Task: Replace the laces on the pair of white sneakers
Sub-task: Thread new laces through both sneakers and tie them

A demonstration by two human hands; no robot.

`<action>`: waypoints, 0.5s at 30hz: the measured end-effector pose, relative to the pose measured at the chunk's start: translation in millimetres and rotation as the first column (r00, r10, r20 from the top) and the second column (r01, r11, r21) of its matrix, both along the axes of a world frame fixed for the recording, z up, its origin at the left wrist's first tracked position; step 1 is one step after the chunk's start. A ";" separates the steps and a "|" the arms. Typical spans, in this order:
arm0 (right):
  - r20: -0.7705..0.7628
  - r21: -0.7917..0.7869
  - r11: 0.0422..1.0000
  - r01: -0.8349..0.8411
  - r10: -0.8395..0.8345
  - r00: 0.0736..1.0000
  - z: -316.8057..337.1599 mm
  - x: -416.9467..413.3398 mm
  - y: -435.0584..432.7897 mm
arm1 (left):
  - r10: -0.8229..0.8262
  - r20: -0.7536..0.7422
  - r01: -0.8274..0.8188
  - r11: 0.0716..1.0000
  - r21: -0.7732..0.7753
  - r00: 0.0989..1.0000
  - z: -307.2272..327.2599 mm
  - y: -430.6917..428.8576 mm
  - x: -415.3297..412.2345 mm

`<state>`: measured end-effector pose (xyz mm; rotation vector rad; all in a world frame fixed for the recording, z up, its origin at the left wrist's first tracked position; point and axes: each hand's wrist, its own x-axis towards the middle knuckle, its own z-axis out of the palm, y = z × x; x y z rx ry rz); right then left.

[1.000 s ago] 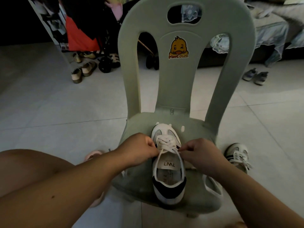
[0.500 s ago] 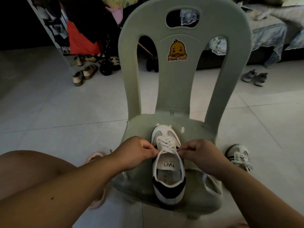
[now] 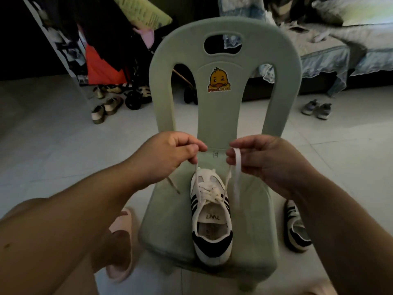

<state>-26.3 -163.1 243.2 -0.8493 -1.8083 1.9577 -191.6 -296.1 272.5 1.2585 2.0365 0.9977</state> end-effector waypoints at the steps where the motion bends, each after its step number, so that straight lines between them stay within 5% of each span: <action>1: 0.014 0.086 0.996 0.015 -0.016 1.000 3.0 -2.1 -2.1 | 0.005 0.007 -0.005 1.000 0.025 1.000 4.4 1.5 0.6; 5: 0.071 0.459 0.881 0.115 -0.165 0.984 9.7 -16.3 -11.0 | 0.001 -0.017 0.001 0.994 0.109 1.000 22.2 5.5 0.2; 7: 0.044 0.462 0.868 0.181 -0.226 0.973 9.7 -26.3 -9.9 | -0.008 -0.053 0.015 0.992 0.125 0.999 30.9 4.8 0.0; 11: 0.017 0.213 0.937 0.276 -0.286 0.958 10.0 -45.7 -5.1 | -0.024 -0.137 0.046 0.986 0.160 0.990 39.0 -0.6 -3.2; 15: 0.292 0.411 0.911 -0.026 -0.104 0.951 7.5 -54.0 -12.0 | -0.042 -0.130 0.069 0.975 0.213 0.991 38.1 4.7 -7.1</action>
